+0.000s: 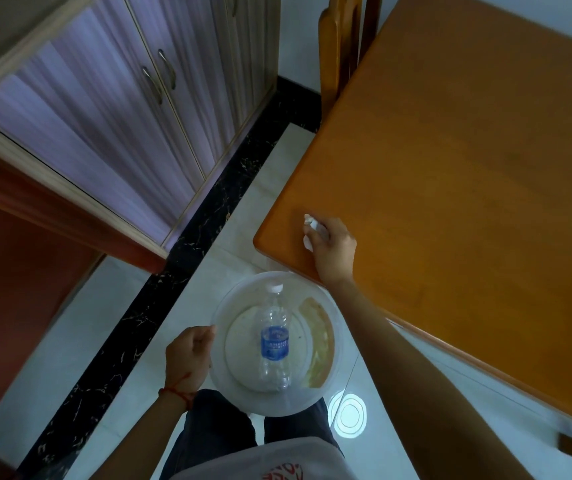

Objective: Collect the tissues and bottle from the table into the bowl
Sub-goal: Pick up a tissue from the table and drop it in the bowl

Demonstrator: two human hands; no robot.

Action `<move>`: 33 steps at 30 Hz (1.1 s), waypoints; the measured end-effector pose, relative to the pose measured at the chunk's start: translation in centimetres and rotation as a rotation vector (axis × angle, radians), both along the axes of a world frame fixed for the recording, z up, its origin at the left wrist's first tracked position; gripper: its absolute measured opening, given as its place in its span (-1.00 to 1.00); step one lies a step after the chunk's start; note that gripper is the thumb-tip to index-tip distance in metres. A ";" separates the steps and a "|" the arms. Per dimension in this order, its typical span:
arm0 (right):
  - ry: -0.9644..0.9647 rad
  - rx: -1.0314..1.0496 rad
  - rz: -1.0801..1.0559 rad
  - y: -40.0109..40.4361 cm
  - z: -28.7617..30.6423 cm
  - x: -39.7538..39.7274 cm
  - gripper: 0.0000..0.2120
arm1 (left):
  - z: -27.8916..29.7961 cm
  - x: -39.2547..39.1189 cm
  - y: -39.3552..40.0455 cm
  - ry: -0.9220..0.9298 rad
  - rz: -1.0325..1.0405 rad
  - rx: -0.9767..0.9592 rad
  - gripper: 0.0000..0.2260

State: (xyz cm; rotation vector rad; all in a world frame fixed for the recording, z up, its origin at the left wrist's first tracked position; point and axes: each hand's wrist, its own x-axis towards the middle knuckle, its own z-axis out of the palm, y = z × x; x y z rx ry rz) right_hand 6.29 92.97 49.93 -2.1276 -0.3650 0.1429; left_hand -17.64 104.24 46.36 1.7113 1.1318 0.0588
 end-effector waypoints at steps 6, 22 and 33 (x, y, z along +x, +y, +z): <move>0.035 0.002 0.070 -1.4 0.5 -5.9 -0.80 | -0.5 -0.1 0.4 0.015 0.000 -0.003 -0.85; 0.134 -0.254 0.213 -4.8 -0.1 -15.5 -0.57 | -0.3 -1.6 1.2 -0.014 -0.122 -0.004 -0.70; 0.170 -0.294 -0.297 -13.1 -2.2 -21.1 -0.52 | 0.2 -2.3 1.1 -0.034 -0.330 0.025 -0.68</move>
